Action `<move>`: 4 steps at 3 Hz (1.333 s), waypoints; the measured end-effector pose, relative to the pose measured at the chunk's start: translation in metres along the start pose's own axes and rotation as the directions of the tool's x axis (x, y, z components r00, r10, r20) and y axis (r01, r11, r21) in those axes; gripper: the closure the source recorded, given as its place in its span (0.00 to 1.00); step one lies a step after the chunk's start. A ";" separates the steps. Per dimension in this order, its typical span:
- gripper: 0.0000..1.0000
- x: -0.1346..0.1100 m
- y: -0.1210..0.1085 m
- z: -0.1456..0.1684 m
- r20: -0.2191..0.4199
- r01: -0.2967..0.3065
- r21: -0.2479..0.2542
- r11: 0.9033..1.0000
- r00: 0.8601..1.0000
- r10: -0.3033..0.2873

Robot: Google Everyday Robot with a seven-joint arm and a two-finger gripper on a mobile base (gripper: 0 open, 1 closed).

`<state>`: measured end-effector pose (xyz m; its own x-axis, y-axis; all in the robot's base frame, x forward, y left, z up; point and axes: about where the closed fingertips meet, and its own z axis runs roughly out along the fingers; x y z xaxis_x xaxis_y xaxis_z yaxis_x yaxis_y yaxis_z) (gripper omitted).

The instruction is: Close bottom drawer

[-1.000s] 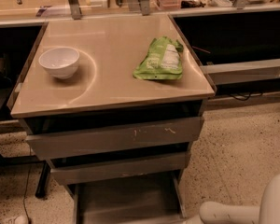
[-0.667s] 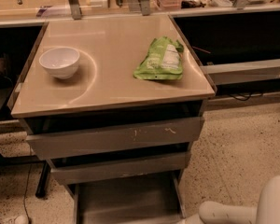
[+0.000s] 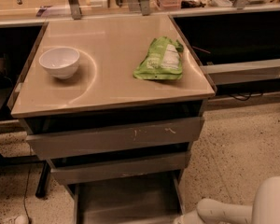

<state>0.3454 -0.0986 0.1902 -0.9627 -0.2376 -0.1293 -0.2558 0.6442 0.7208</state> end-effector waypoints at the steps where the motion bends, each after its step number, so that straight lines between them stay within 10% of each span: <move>1: 1.00 -0.006 0.000 0.000 0.007 0.010 0.001 1.000 1.000 -0.010; 3: 1.00 -0.027 0.018 -0.003 0.007 0.094 -0.016 0.995 0.996 -0.093; 4: 1.00 -0.037 0.052 -0.007 -0.024 0.200 -0.053 0.978 0.979 -0.202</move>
Offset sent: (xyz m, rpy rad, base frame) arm 0.0285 0.0088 0.0124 0.0118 -0.0646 0.0316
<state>0.3686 -0.0615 0.2374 -0.8887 -0.3806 -0.2555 -0.4386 0.5436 0.7156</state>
